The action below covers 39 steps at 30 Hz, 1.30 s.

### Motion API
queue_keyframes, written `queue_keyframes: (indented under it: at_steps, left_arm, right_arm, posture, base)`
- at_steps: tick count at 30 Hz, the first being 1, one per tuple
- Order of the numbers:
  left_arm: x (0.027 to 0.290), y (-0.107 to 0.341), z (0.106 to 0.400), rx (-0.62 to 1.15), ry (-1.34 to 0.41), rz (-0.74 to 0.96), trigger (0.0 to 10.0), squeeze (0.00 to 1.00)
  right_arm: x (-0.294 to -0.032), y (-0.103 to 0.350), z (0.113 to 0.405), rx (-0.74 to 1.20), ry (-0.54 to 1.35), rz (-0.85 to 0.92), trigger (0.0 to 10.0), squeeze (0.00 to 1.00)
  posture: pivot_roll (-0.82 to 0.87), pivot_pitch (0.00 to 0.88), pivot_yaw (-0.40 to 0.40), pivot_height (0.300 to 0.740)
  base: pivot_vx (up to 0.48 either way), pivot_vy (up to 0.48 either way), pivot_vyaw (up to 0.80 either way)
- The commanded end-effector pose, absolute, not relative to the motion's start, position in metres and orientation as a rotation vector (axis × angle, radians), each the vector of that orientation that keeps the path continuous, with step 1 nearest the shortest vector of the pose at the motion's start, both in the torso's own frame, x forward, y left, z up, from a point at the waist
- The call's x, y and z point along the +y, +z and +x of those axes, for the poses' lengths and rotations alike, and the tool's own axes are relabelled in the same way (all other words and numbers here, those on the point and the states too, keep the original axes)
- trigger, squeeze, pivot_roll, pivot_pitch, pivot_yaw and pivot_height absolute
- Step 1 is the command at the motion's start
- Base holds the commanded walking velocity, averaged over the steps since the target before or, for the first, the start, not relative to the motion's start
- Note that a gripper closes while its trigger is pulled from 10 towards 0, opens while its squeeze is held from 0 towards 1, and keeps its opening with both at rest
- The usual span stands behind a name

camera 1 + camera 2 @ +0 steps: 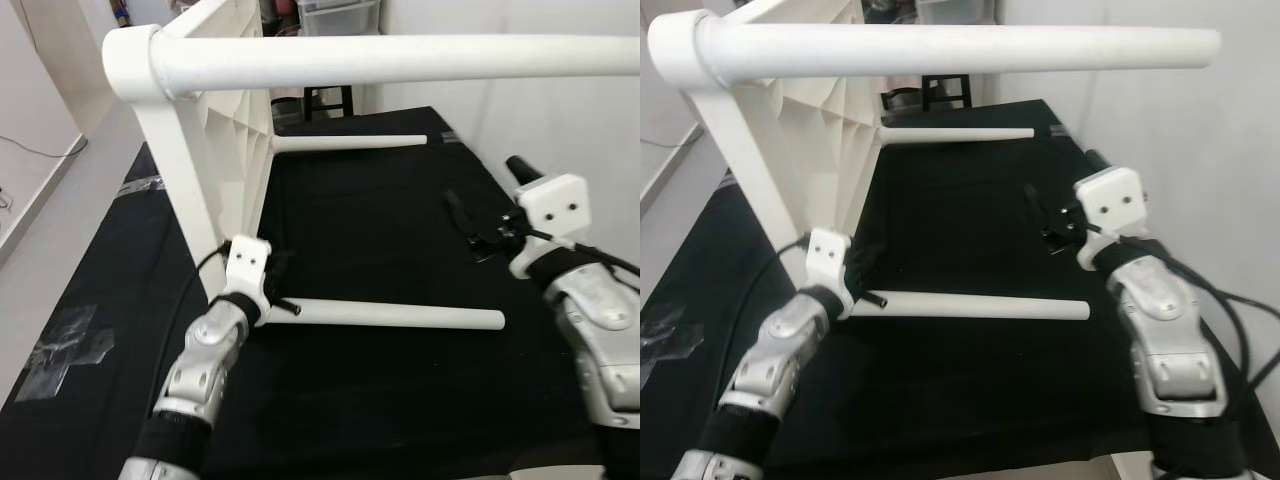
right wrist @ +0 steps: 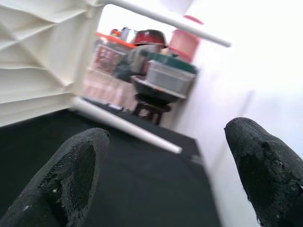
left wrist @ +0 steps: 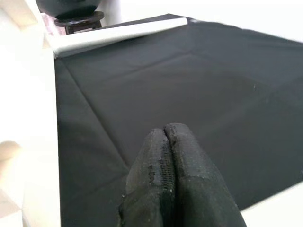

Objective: Building children table

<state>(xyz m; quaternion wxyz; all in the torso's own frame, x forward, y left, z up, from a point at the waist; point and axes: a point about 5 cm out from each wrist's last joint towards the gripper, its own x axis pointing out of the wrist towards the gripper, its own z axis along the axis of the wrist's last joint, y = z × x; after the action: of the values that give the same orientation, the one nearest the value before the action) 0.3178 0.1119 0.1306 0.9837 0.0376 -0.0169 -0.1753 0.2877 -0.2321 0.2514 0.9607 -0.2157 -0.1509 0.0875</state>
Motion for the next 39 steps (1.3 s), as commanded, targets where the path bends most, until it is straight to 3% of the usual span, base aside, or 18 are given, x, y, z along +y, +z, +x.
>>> queue_keyframes:
  at_steps: [1, 7, 8, 9, 14, 29, 37, 39]
  left_arm:
    - [0.099, 0.125, 0.314, -0.044, -0.398, 0.158, 10.0, 0.00]
    - [0.093, 0.129, 0.316, -0.080, -0.427, 0.228, 10.0, 0.00]
    - [0.084, 0.139, 0.318, -0.157, -0.474, 0.405, 10.0, 0.00]
    - [0.080, 0.143, 0.319, -0.189, -0.489, 0.473, 10.0, 0.00]
    - [0.076, 0.150, 0.319, -0.240, -0.491, 0.573, 10.0, 0.00]
    - [0.105, 0.126, 0.280, -0.177, -0.343, 0.559, 10.0, 0.00]
    - [0.122, 0.116, 0.289, -0.129, -0.280, 0.542, 10.0, 0.00]
    - [0.125, 0.117, 0.295, -0.117, -0.261, 0.494, 10.0, 0.00]
  right_arm:
    - [-0.229, 0.257, 0.287, -0.326, 0.185, -0.458, 10.0, 0.00]
    - [-0.224, 0.254, 0.287, -0.318, 0.199, -0.453, 10.0, 0.00]
    - [-0.216, 0.248, 0.287, -0.308, 0.222, -0.438, 10.0, 0.00]
    - [-0.213, 0.247, 0.287, -0.305, 0.230, -0.430, 10.0, 0.00]
    - [-0.211, 0.245, 0.287, -0.300, 0.239, -0.423, 10.0, 0.00]
    - [-0.210, 0.244, 0.289, -0.295, 0.242, -0.434, 10.0, 0.00]
    - [-0.207, 0.254, 0.292, -0.336, 0.238, -0.456, 10.0, 0.00]
    - [-0.206, 0.256, 0.291, -0.345, 0.240, -0.532, 10.0, 0.00]
  posture:
    - [-0.13, 0.026, 0.063, 0.740]
    - [-0.13, 0.025, 0.064, 0.740]
    - [-0.12, 0.023, 0.064, 0.740]
    - [-0.12, 0.023, 0.064, 0.740]
    - [-0.12, 0.024, 0.069, 0.740]
    - [-0.10, 0.020, 0.064, 0.740]
    - [-0.10, 0.015, 0.058, 0.740]
    - [-0.11, 0.014, 0.064, 0.740]
  base:
    - [0.000, 0.000, 0.00]
    - [0.000, 0.000, 0.00]
    - [0.000, 0.000, 0.00]
    - [0.000, 0.000, 0.00]
    - [0.000, 0.000, 0.00]
    - [0.000, 0.000, 0.00]
    - [0.000, 0.000, 0.00]
    - [0.000, 0.000, 0.00]
